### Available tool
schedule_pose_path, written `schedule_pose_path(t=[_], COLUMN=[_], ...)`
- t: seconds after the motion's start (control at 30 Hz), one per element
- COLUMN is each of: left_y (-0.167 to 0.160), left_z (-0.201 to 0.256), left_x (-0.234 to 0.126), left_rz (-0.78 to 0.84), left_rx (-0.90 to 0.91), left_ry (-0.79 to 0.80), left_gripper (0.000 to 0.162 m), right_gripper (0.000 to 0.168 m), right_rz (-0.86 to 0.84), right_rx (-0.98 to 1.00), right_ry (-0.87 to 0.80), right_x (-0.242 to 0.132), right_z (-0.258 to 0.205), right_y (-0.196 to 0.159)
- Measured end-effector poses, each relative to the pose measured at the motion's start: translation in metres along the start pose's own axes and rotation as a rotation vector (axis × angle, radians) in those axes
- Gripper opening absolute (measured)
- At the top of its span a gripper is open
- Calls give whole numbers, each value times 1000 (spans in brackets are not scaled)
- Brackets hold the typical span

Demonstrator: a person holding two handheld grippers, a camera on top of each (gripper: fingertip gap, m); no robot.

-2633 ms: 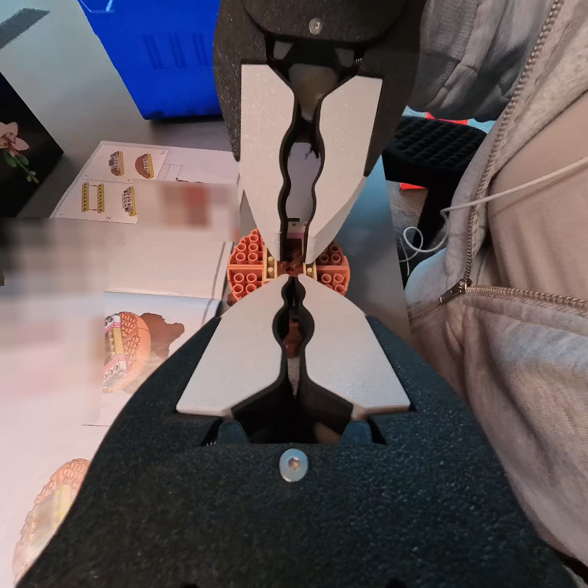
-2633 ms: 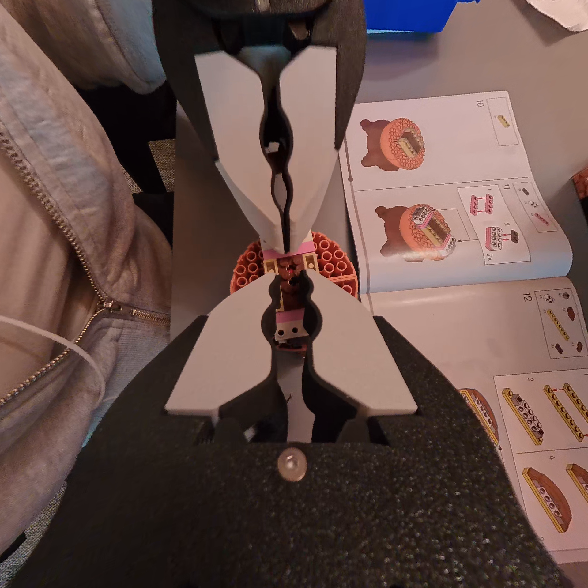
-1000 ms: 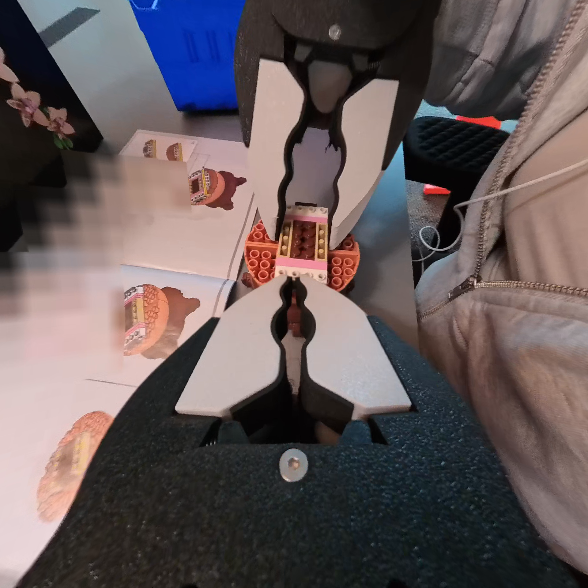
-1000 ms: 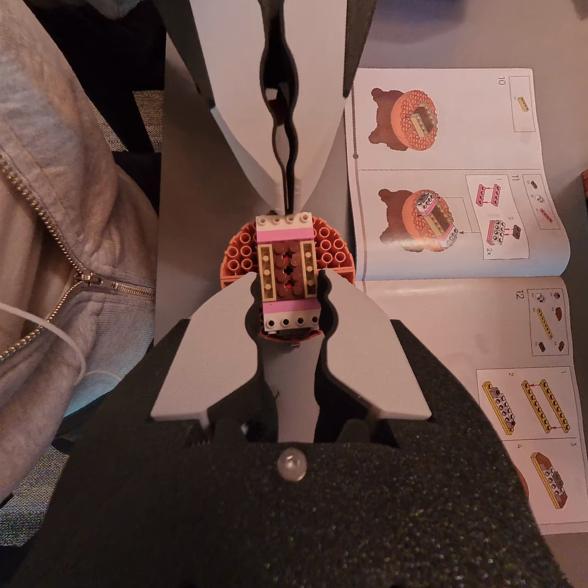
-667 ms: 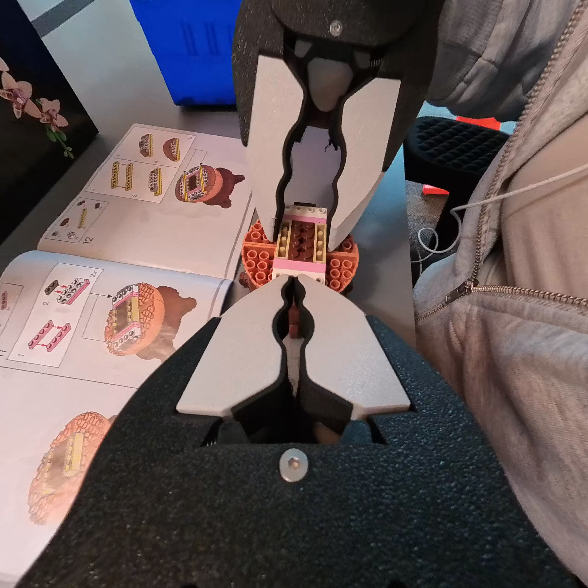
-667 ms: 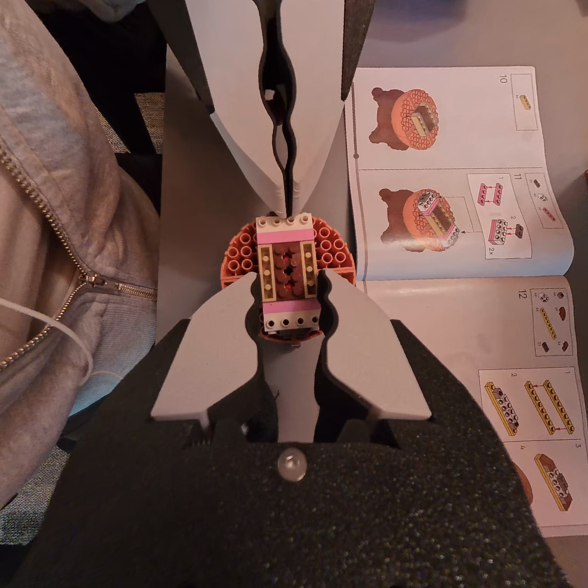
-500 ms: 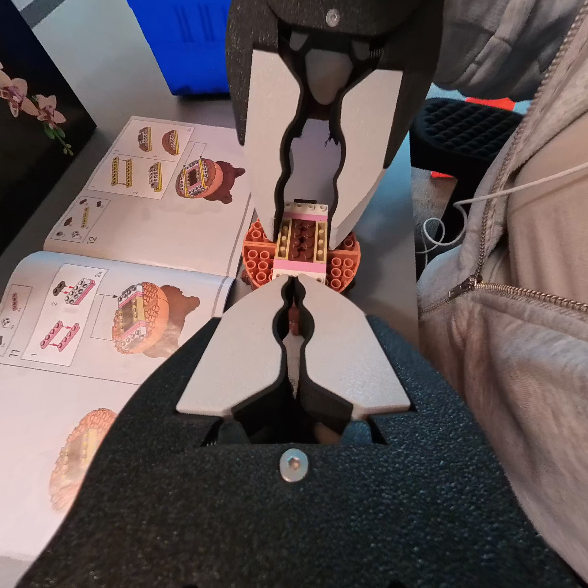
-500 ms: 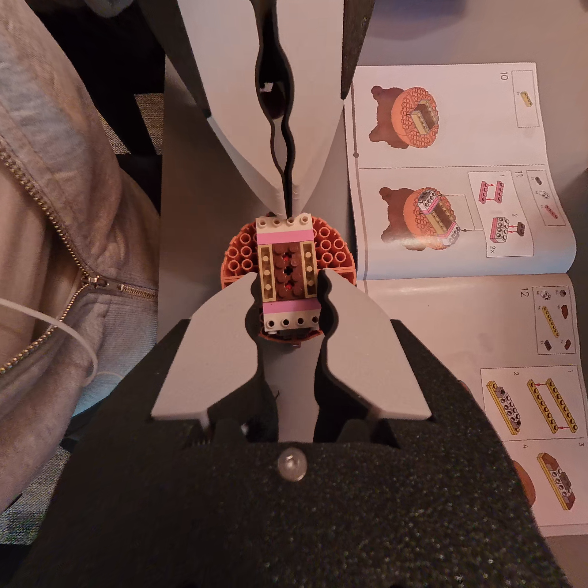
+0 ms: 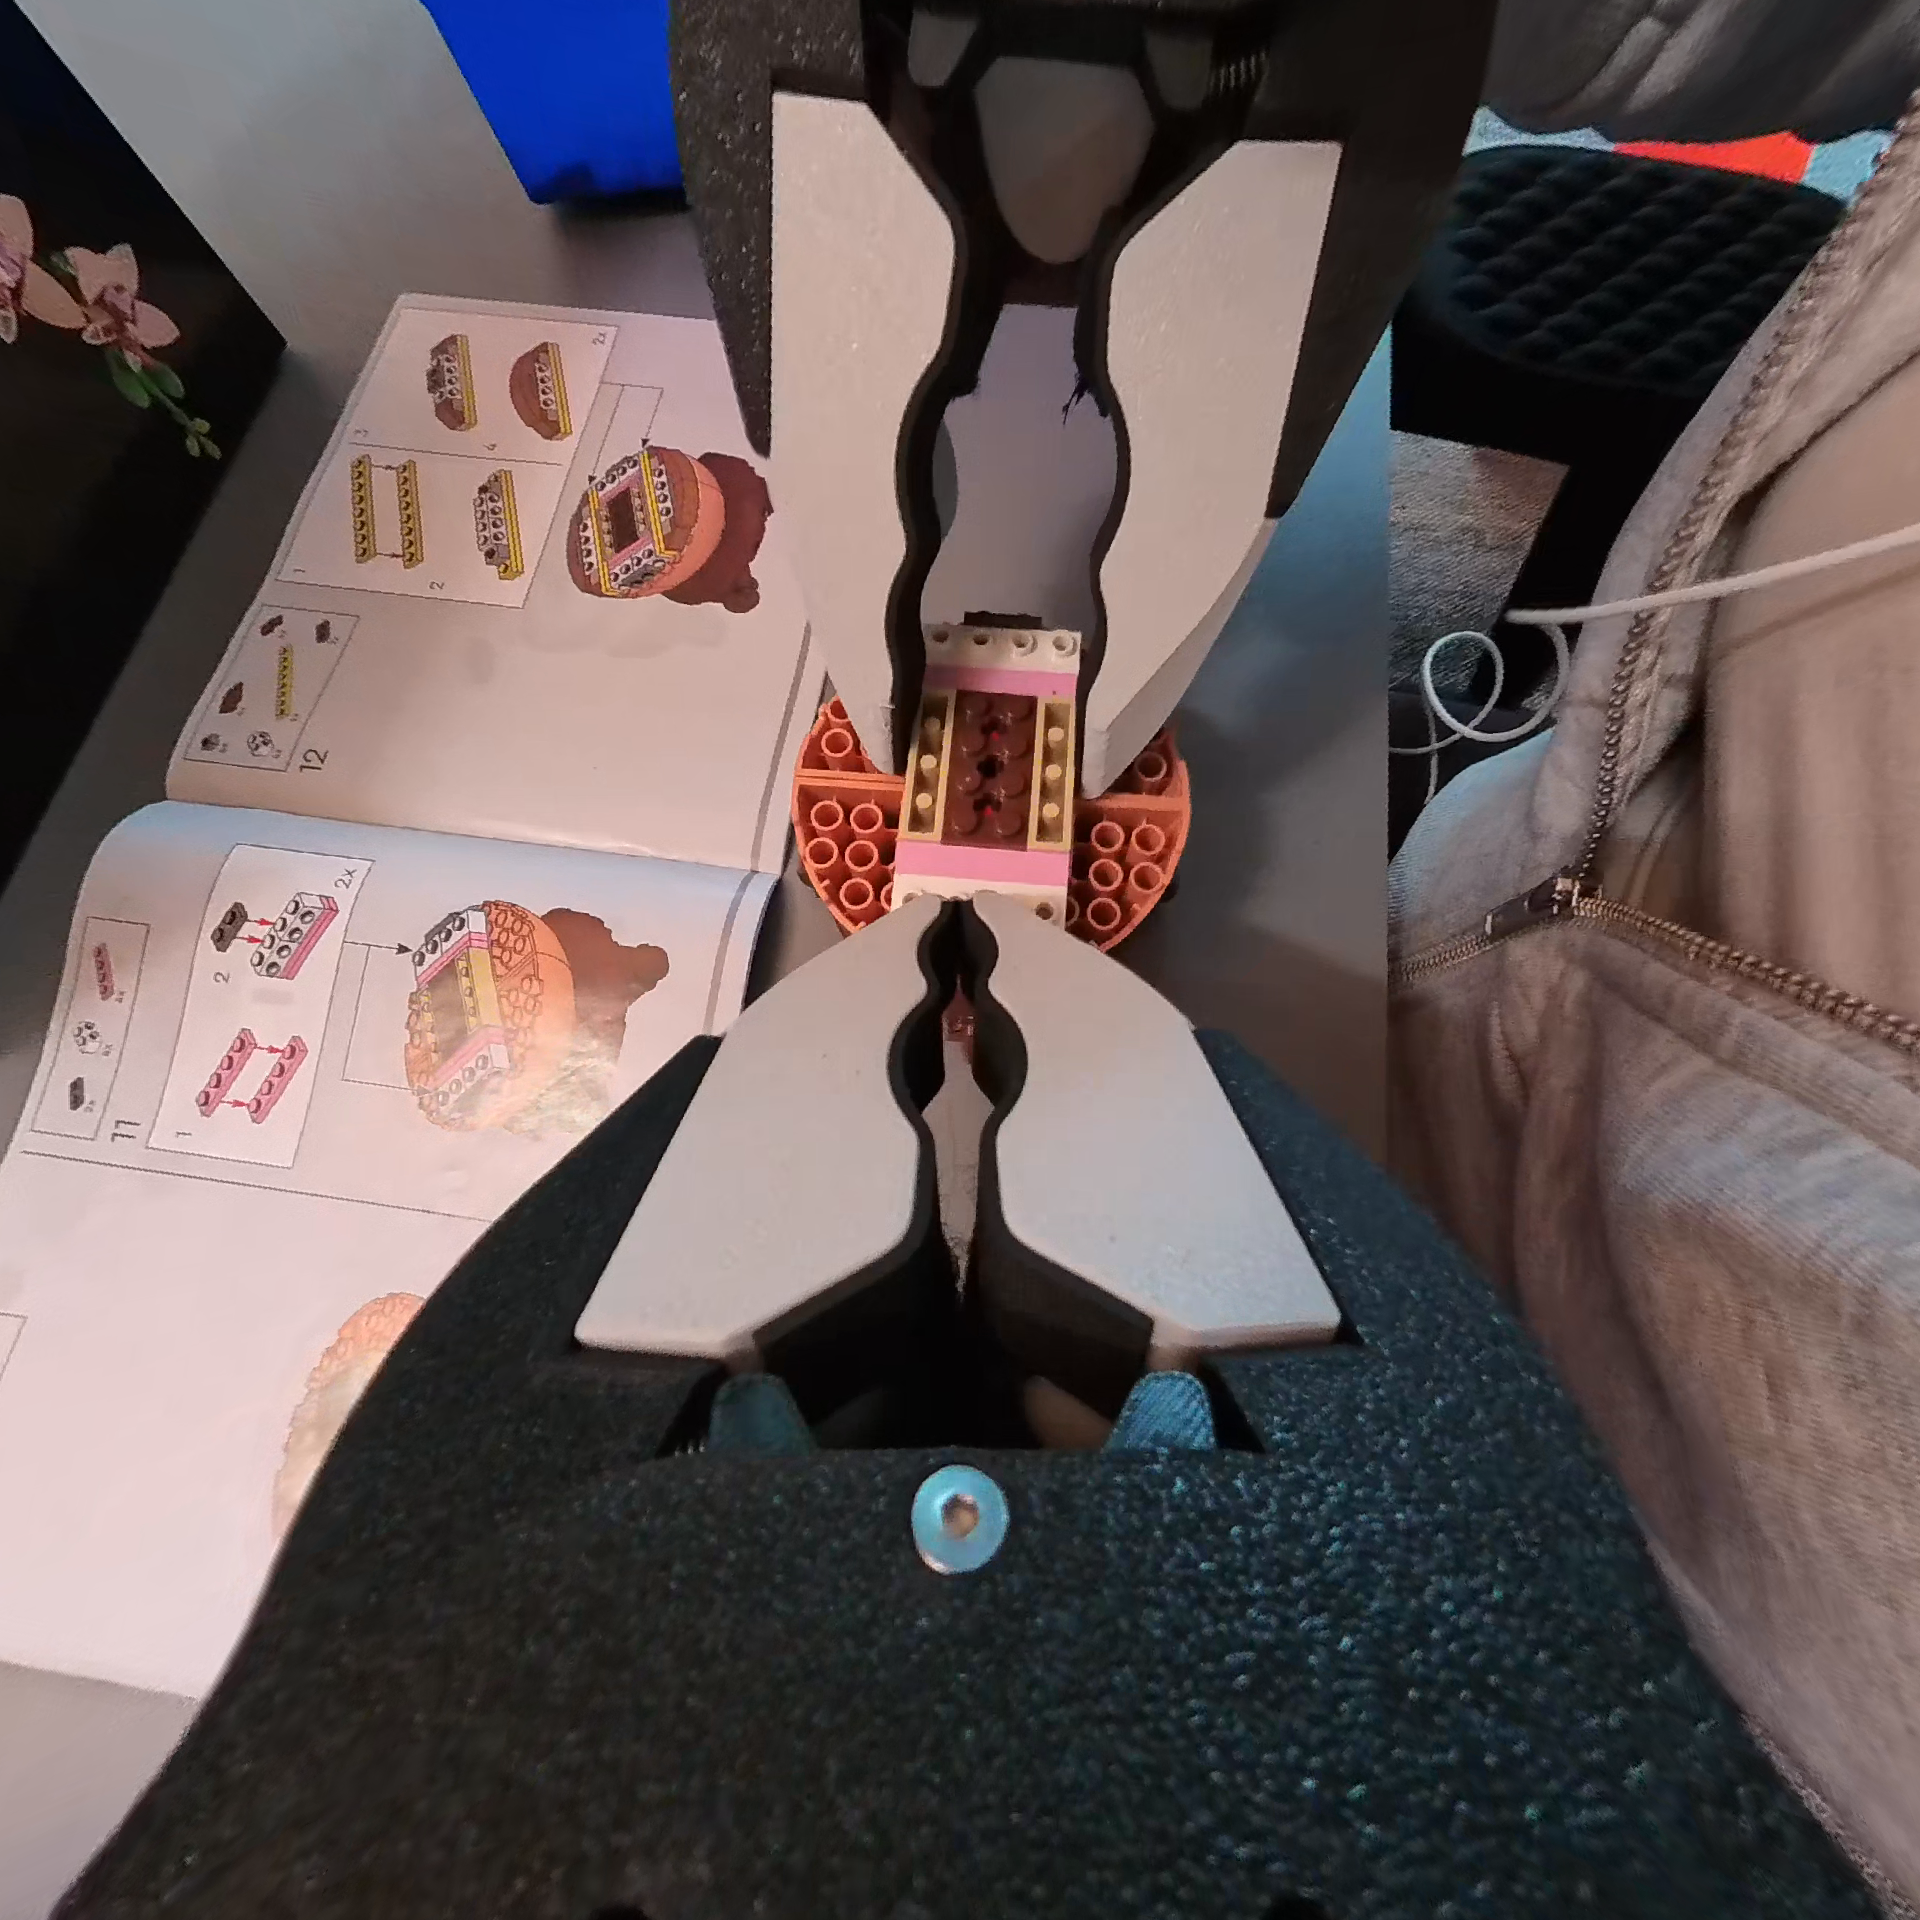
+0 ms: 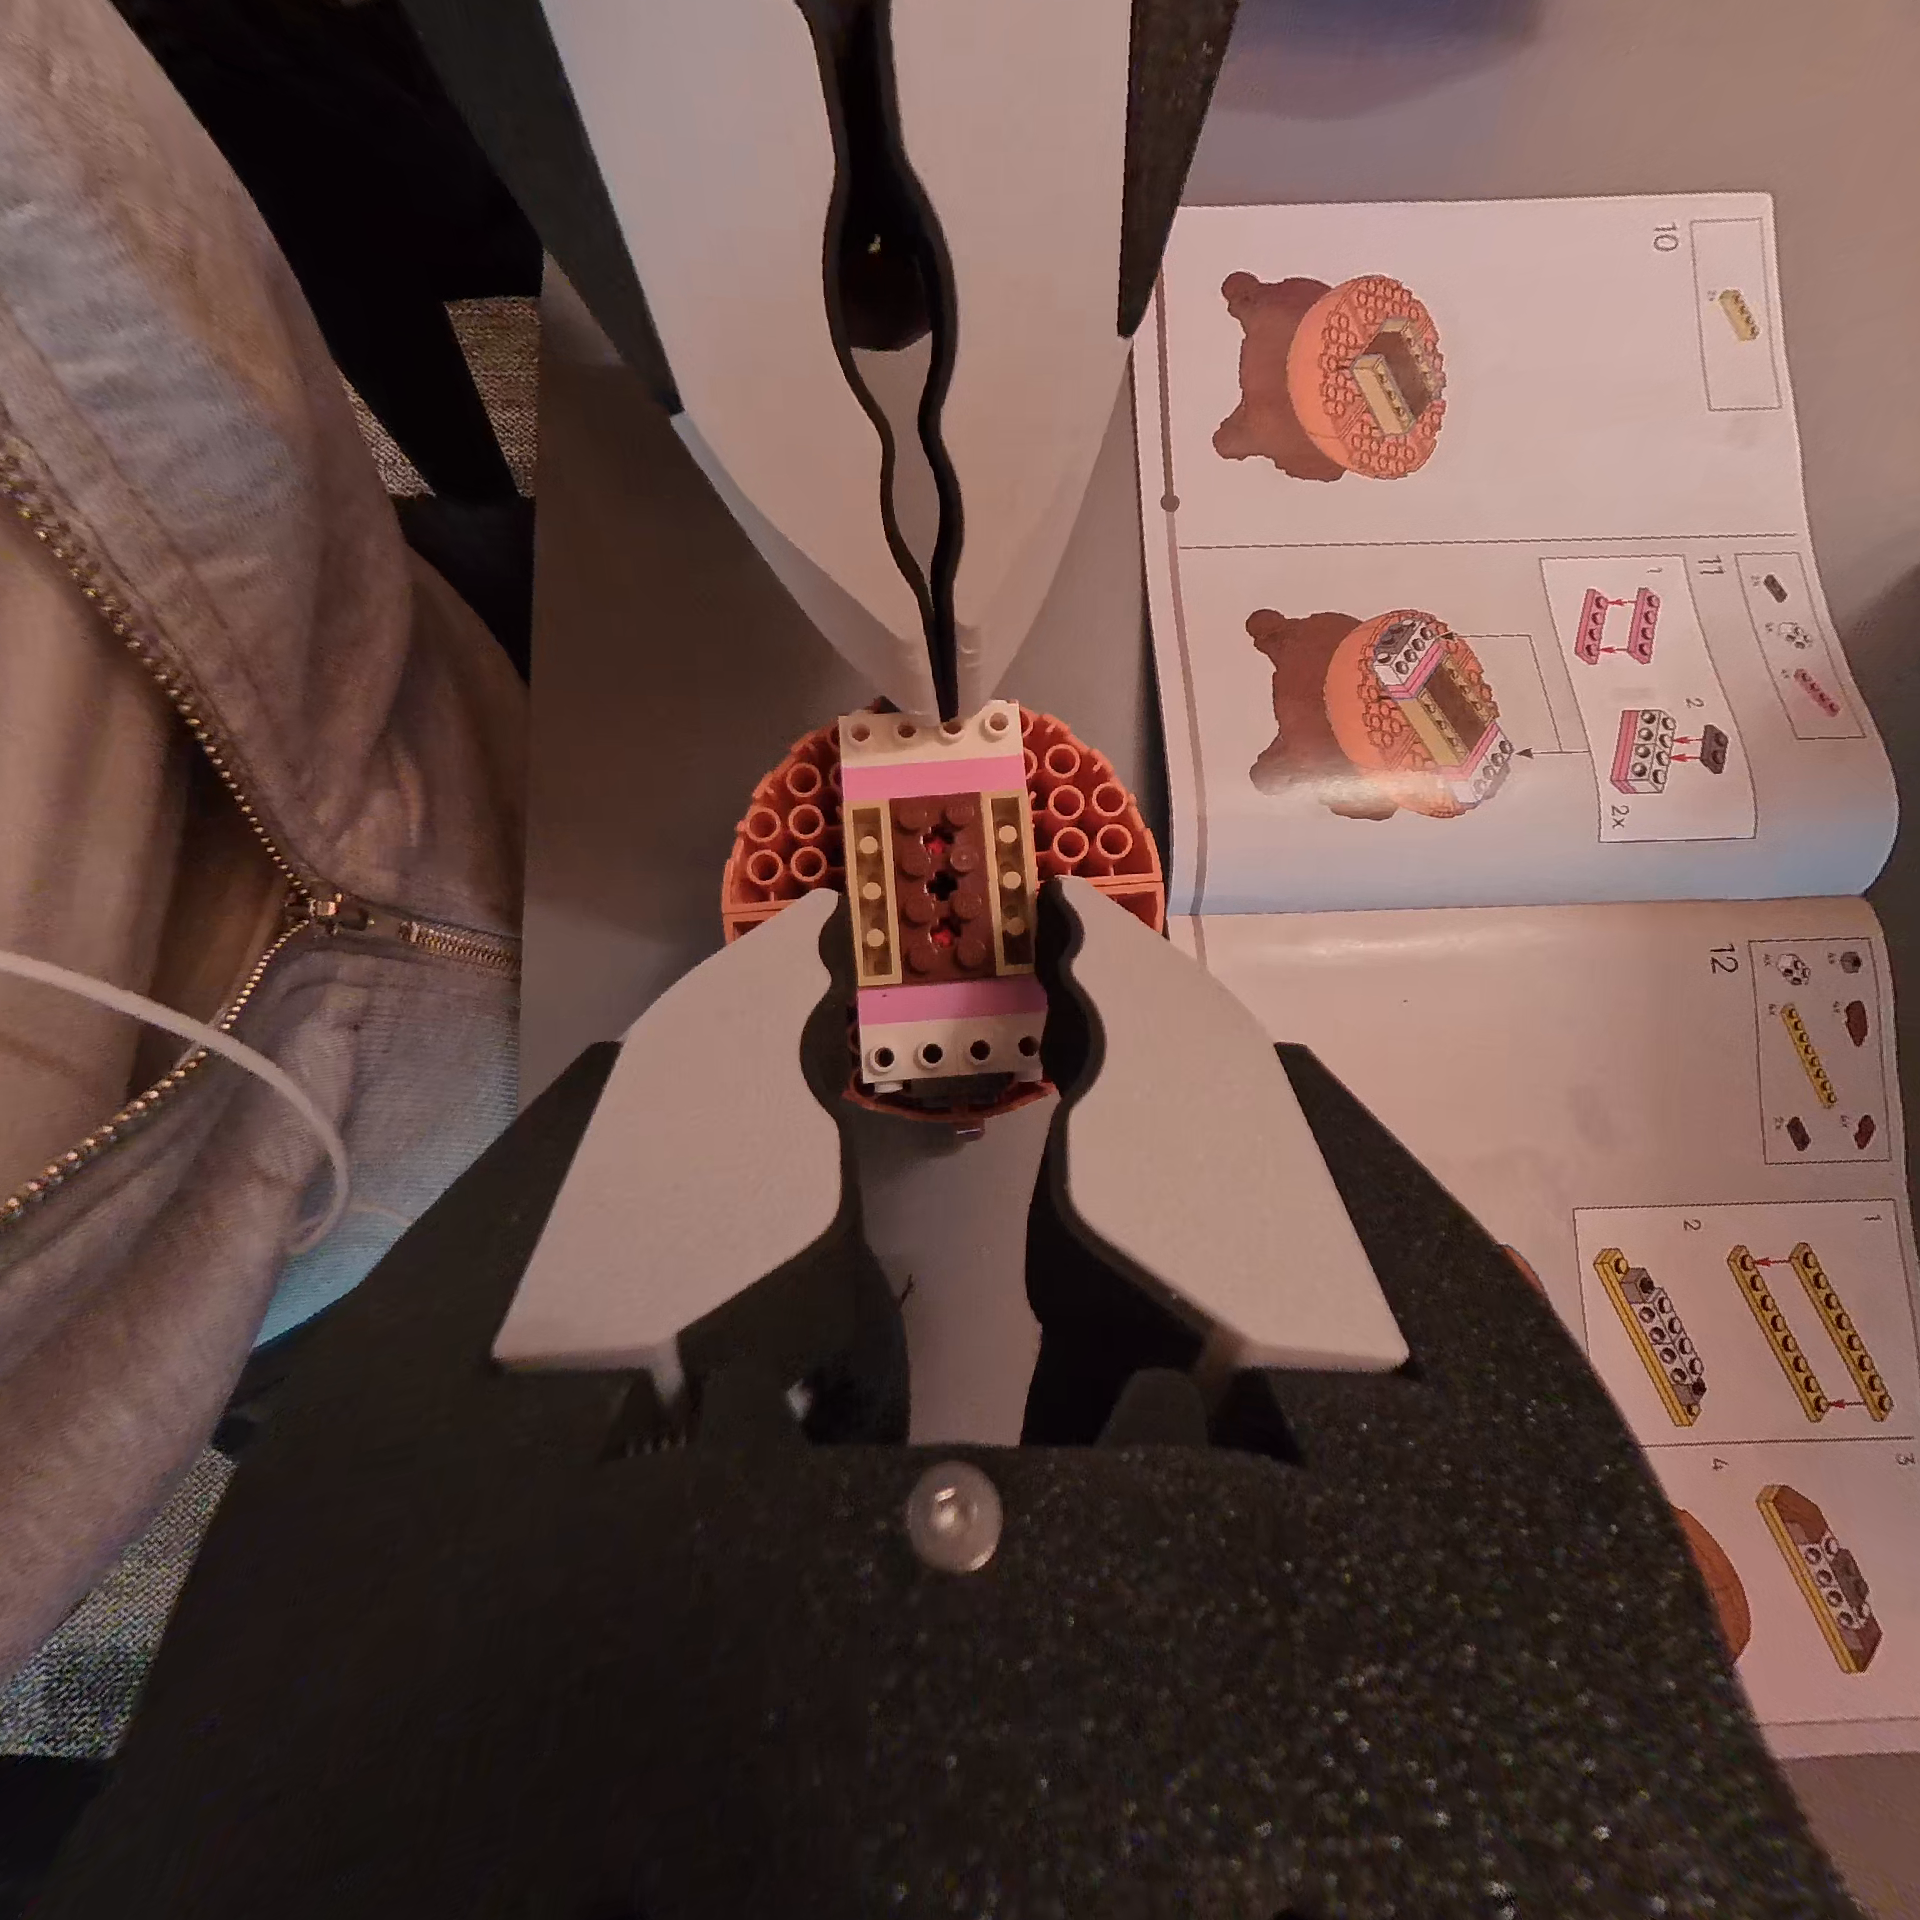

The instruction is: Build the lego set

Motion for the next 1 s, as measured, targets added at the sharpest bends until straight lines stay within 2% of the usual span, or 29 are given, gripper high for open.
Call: schedule_pose_path(t=[0.17, 0.23, 0.33, 0.37, 0.43, 0.57, 0.63, 1.0], left_y=[1, 1, 2, 2, 2, 2, 2, 1], left_z=[0, 0, 0, 1, 0, 0, 0, -4], left_x=[0, 0, 0, 0, 0, 1, 1, 1], left_rz=[0, -7, -22, -26, -29, -21, -13, -26], left_rx=[0, -2, 6, 9, 9, 5, 2, -27], left_ry=[13, 22, 31, 33, 34, 32, 29, -62], left_gripper=[0, 0, 0, 0, 0, 0, 0, 0], right_gripper=[33, 38, 17, 10, 10, 8, 0, 1], right_rz=[20, 37, 148, 144, 69, 31, -4, -61], right_rx=[-17, -12, -4, -8, -14, 20, 1, 70], right_ry=[-7, -7, 37, 32, -1, 9, 9, 92], right_x=[-1, -4, -14, -14, -9, -6, -6, -4], right_z=[0, 2, -2, -2, 2, -1, -5, -1], right_y=[0, 1, 14, 14, 7, 7, 8, 9])
Point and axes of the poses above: each gripper's, where its closed fingertips meet, x out along the fingers, y out of its top, z = x × y across the jaws, the point moved 4 cm from there along -x, back along the fingers, and after that the axes turned 8 degrees about x, right-handed, at the moved point
